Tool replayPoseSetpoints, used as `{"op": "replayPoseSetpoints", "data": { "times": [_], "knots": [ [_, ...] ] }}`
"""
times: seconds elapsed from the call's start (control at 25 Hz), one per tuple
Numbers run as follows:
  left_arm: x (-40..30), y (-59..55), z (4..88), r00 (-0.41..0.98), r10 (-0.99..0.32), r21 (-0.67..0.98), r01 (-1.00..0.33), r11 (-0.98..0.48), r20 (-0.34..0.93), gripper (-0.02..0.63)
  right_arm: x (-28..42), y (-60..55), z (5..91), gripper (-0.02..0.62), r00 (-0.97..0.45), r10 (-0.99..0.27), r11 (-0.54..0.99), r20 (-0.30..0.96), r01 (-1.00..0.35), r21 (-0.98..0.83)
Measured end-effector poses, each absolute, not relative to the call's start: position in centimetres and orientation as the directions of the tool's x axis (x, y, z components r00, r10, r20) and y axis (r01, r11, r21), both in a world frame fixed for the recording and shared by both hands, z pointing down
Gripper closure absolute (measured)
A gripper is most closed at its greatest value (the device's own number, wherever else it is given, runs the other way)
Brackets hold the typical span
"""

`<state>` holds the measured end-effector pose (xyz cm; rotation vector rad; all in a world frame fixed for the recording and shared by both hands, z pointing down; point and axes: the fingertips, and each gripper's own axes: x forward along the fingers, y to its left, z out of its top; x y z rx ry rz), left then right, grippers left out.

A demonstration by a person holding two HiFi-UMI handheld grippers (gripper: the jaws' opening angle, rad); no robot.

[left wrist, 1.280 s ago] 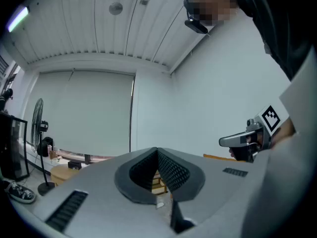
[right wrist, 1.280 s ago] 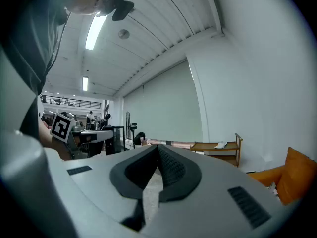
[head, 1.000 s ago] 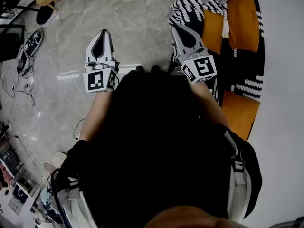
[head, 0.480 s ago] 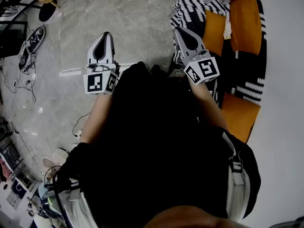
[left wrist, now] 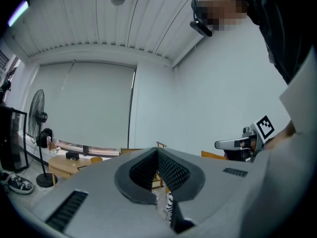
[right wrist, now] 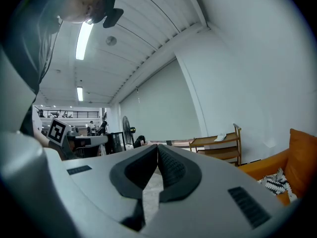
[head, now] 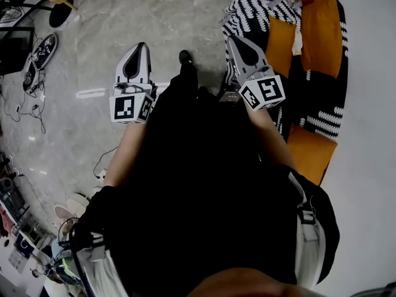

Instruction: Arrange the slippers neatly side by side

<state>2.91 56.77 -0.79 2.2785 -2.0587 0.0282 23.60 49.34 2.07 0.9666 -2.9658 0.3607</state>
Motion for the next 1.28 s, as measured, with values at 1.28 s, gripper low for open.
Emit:
{"op": "replayPoseSetpoints", "data": {
  "times": [1.28],
  "knots": [
    [-9.0, 30.7, 1.5, 0.158, -0.987, 0.233, -0.961, -0.148, 0.025, 0.594, 11.7, 25.5, 2.8, 0.563, -0.772, -0.598, 0.759, 0.215, -0.632, -0.156]
  ]
}}
